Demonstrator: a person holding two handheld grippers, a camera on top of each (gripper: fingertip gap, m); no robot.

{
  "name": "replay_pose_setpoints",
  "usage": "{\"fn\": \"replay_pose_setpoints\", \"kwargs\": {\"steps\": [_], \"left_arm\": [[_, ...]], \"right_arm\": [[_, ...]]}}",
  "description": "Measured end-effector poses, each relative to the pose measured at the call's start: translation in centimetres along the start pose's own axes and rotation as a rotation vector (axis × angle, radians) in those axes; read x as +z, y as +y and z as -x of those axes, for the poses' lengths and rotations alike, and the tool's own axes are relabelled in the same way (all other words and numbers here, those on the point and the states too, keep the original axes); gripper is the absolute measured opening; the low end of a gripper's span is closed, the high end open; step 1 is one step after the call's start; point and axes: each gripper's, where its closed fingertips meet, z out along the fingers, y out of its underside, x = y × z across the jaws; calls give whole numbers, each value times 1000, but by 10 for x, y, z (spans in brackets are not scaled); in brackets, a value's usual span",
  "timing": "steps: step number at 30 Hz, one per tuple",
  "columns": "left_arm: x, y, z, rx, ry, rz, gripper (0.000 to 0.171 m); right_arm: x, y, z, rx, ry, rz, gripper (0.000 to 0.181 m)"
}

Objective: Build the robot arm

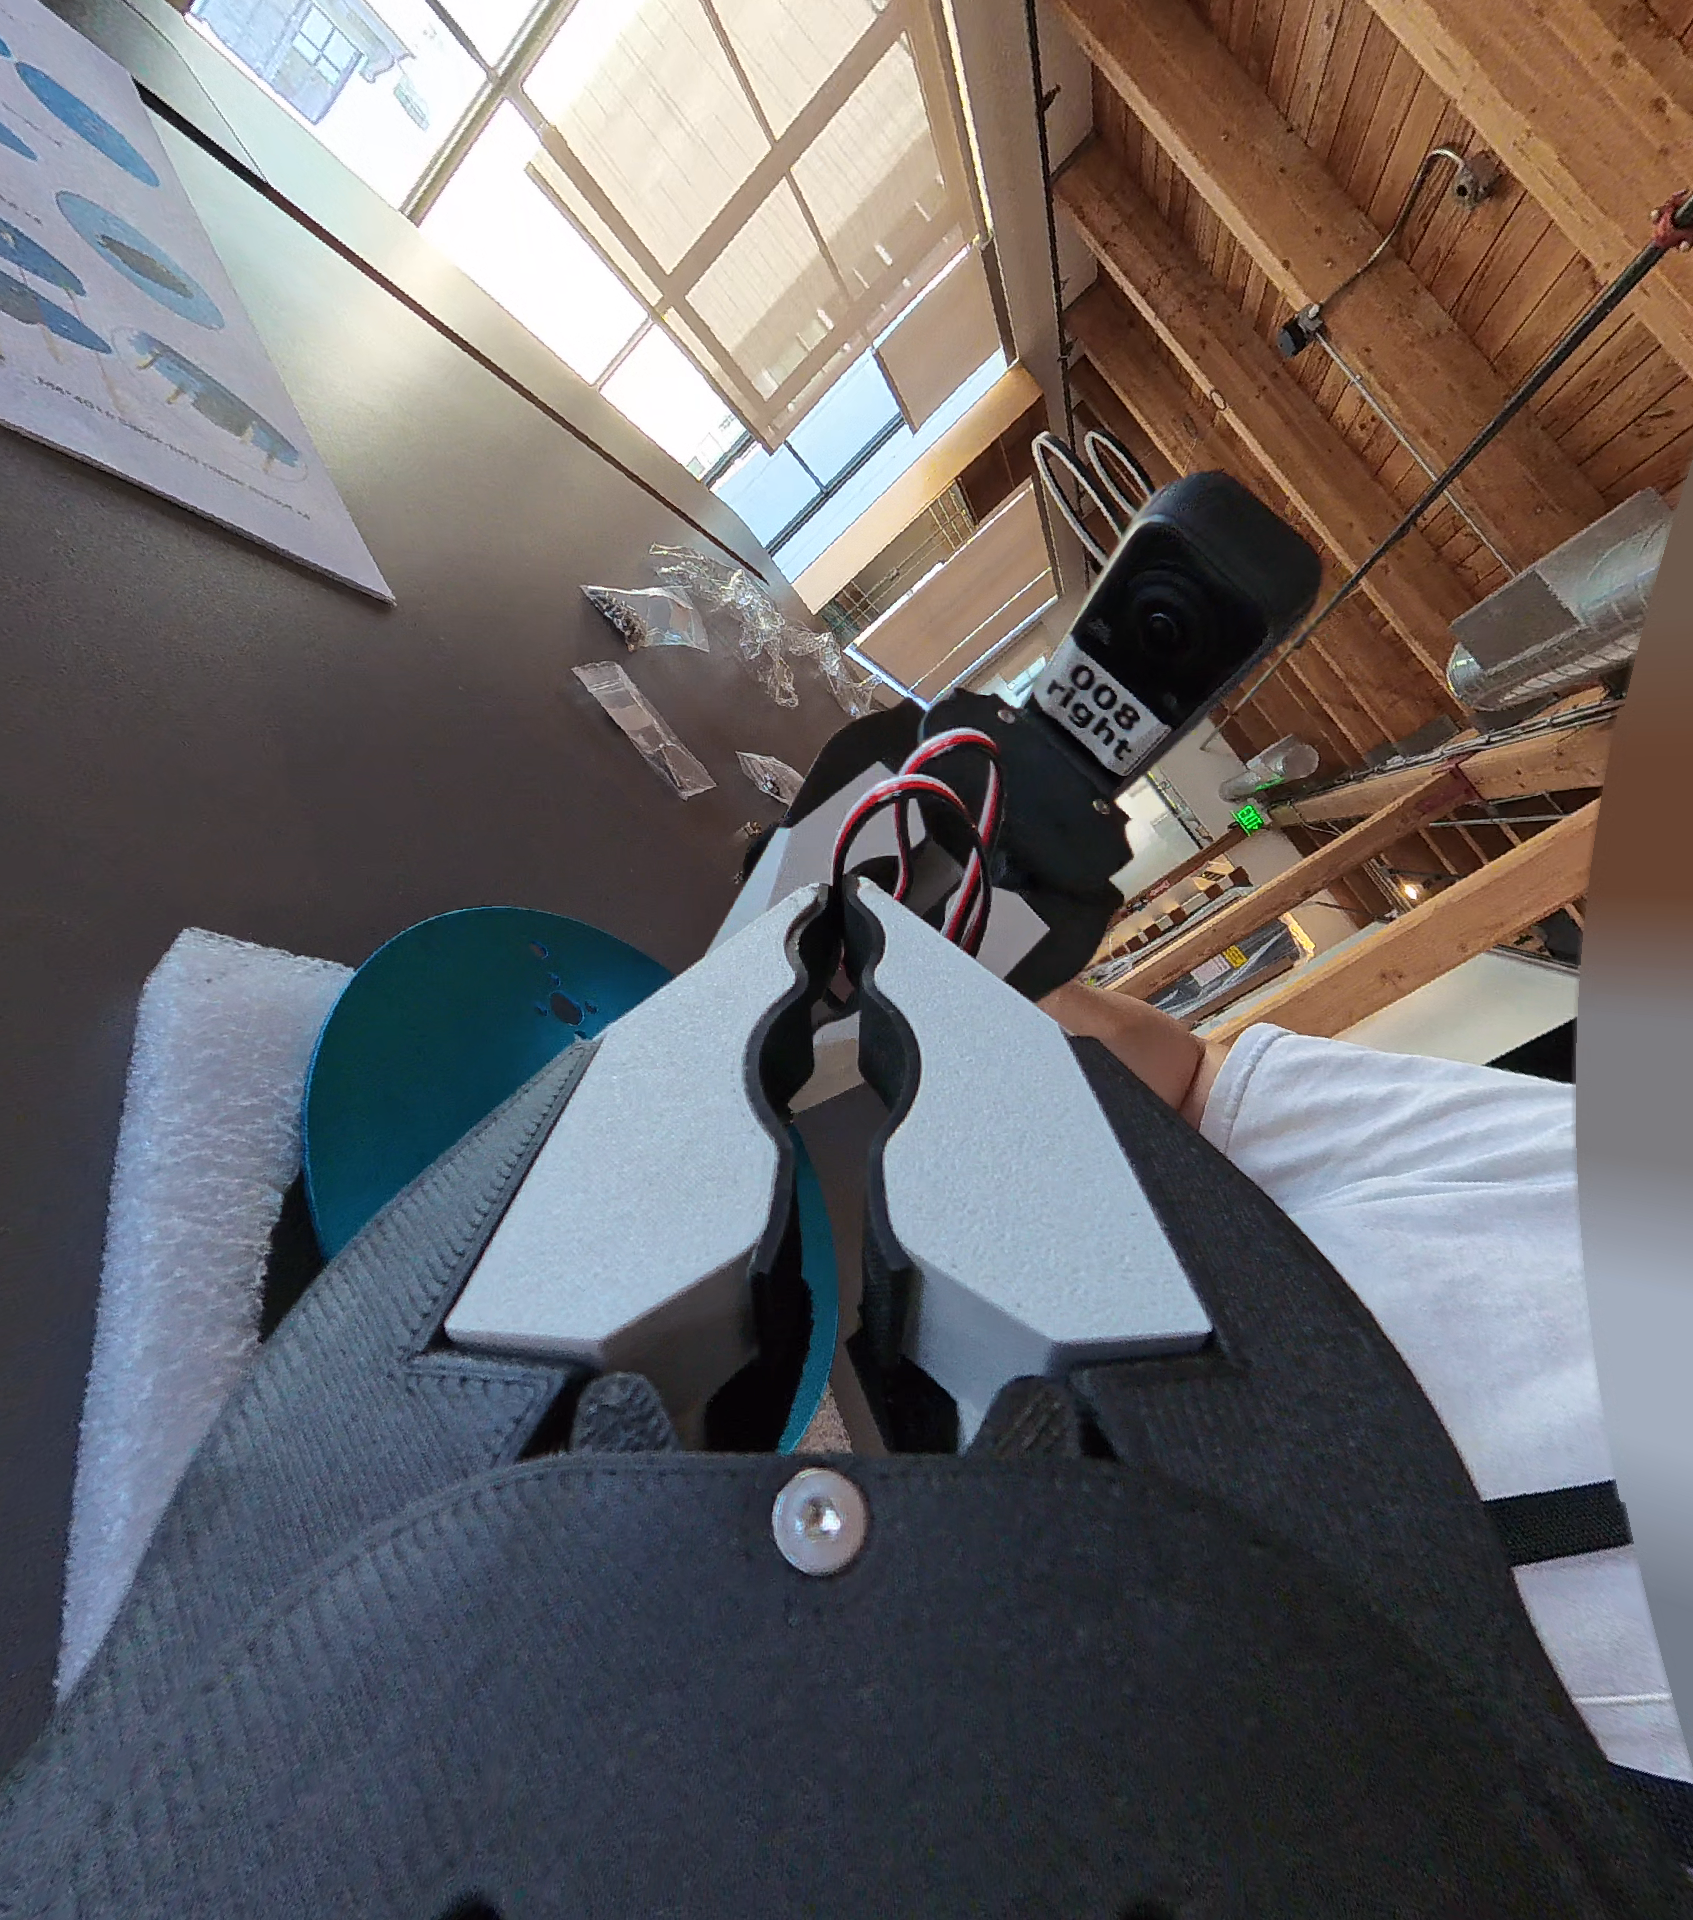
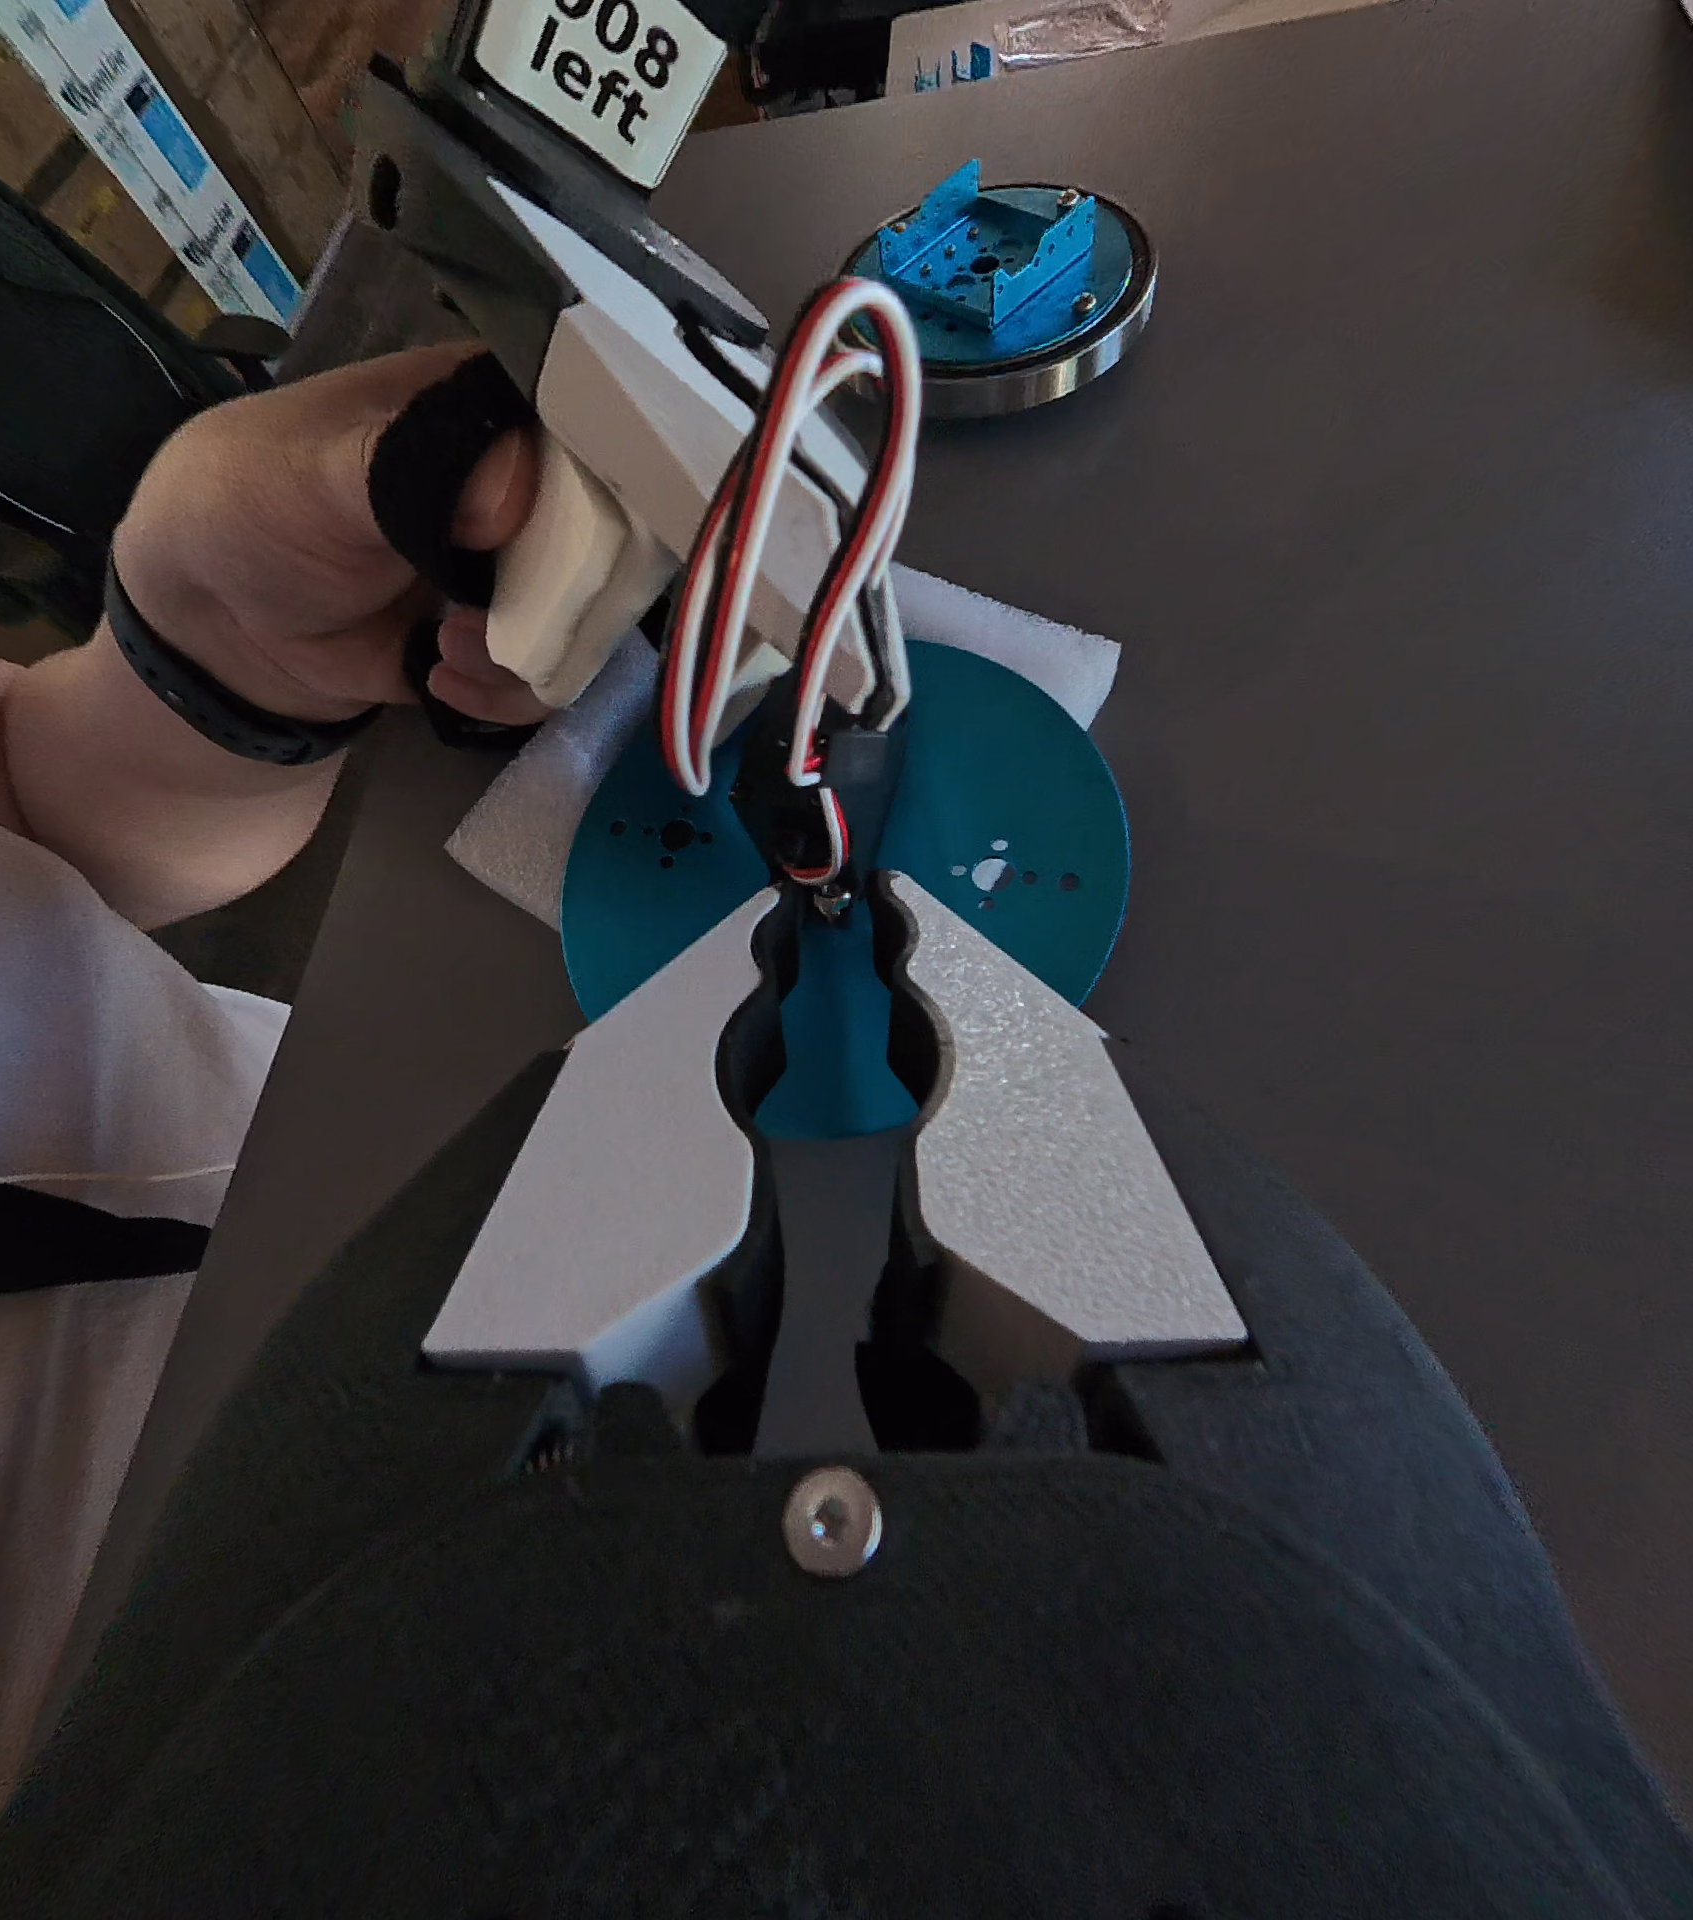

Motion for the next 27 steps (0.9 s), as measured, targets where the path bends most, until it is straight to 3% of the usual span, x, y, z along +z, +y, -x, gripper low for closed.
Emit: {"fn": "replay_pose_setpoints", "kwargs": {"steps": [27], "left_arm": [[0,0,0,-3,1,-1,0]], "right_arm": [[3,4,2,-29,0,15,6]]}}
